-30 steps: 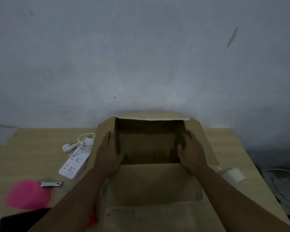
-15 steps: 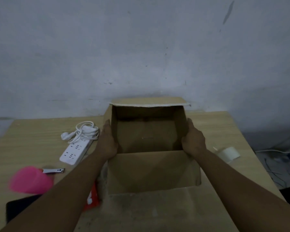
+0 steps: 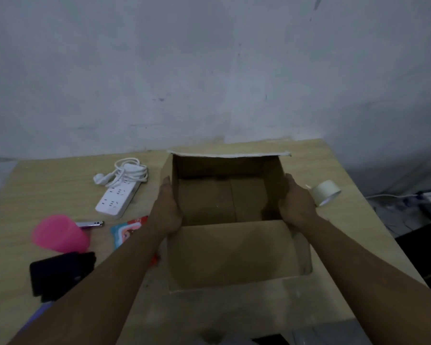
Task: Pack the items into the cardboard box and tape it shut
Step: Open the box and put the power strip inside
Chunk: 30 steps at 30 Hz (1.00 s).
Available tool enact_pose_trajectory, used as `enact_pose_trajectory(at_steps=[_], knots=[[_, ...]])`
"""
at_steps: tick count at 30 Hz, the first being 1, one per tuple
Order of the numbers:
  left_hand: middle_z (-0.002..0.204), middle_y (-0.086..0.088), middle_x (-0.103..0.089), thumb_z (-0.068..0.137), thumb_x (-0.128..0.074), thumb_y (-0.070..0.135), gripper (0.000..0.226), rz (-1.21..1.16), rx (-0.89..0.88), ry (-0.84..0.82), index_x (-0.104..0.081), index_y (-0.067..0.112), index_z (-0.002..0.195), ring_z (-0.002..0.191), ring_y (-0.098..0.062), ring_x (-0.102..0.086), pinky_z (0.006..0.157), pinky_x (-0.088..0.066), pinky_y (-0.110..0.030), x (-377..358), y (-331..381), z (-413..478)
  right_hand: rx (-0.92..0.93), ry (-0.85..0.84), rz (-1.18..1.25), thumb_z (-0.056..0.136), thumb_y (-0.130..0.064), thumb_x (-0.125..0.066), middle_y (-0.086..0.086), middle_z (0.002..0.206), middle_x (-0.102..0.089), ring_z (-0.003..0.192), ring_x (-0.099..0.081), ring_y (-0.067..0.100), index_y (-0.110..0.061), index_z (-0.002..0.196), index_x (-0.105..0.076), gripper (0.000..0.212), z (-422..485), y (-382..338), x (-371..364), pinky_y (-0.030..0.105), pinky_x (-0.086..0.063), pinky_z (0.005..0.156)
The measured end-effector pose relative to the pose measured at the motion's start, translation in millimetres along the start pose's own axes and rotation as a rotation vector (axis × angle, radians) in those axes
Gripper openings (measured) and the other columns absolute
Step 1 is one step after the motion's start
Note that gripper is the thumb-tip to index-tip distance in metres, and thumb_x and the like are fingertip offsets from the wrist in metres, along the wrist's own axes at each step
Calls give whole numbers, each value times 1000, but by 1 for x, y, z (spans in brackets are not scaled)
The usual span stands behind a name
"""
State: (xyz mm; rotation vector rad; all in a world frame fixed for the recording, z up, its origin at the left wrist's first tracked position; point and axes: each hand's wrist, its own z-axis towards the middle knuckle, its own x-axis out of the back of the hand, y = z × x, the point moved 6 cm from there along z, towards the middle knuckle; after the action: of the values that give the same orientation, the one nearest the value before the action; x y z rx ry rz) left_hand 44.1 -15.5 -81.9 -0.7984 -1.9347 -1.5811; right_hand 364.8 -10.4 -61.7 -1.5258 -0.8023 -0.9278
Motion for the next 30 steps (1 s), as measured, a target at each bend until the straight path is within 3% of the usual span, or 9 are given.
enact_pose_trajectory(at_steps=[6, 10, 12, 15, 18, 22, 26, 30], knots=[[158, -8, -23, 90, -63, 18, 88, -33, 32, -18, -4, 20, 155, 142, -28, -29, 114, -27, -44, -17, 1, -57, -42, 15, 5, 87, -7, -50, 20, 96, -64, 86, -61, 40, -13, 137, -34, 53, -60, 12, 8, 31, -35, 61], [160, -9, -16, 89, -61, 9, 89, -3, 7, -13, -2, 18, 155, 145, -27, -22, 115, -26, -44, -26, -2, -87, -105, 12, -66, 95, -13, -46, 18, 104, -64, 94, -61, 36, -15, 152, -13, 66, -89, 28, 2, 32, -39, 67], [162, -9, -7, 88, -62, 9, 92, 39, 13, -5, 1, 16, 155, 148, -28, -14, 117, -23, -45, -29, 0, -94, -85, 14, -54, 94, -12, -46, 19, 110, -61, 95, -60, 36, -12, 151, -13, 65, -89, 32, -1, 33, -39, 68], [163, -8, 8, 86, -68, 27, 101, 162, -31, 28, 6, 14, 155, 150, -29, 2, 117, -17, -44, -24, 6, -95, -86, -3, -61, 91, -8, -45, 25, 123, -48, 100, -55, 41, -6, 147, -14, 64, -83, 30, -5, 38, -42, 70], [160, -9, 22, 85, -61, 50, 108, 401, -219, 18, 14, 13, 153, 148, -27, 14, 119, -10, -44, -21, 14, -85, -2, -10, -137, 91, -14, -43, 28, 139, -35, 118, -46, 43, -2, 148, -12, 66, -76, 30, -7, 47, -48, 85], [152, -7, 30, 82, -38, 65, 102, 591, -326, -29, 23, 16, 148, 144, -25, 24, 120, -11, -52, -19, 20, -57, 225, -14, -282, 87, -31, -16, 32, 150, -24, 136, -29, 48, 5, 148, -20, 71, -54, 27, -3, 57, -43, 98], [156, 2, 34, 76, -39, 70, 107, 517, -293, -1, 29, 27, 148, 149, -26, 11, 117, -20, -49, -11, 31, -30, 378, 22, -344, 87, -33, -20, 17, 160, 4, 146, -8, 38, -11, 153, -1, 72, -31, 4, 4, 50, -35, 105], [157, 9, 29, 72, -39, 73, 107, 505, -224, 14, 24, 32, 149, 146, -35, -16, 103, -41, -49, -8, 36, -7, 330, -34, -327, 89, -25, -41, 4, 160, 16, 148, -2, 32, -19, 152, 8, 81, 5, 4, 1, 49, -37, 105]])
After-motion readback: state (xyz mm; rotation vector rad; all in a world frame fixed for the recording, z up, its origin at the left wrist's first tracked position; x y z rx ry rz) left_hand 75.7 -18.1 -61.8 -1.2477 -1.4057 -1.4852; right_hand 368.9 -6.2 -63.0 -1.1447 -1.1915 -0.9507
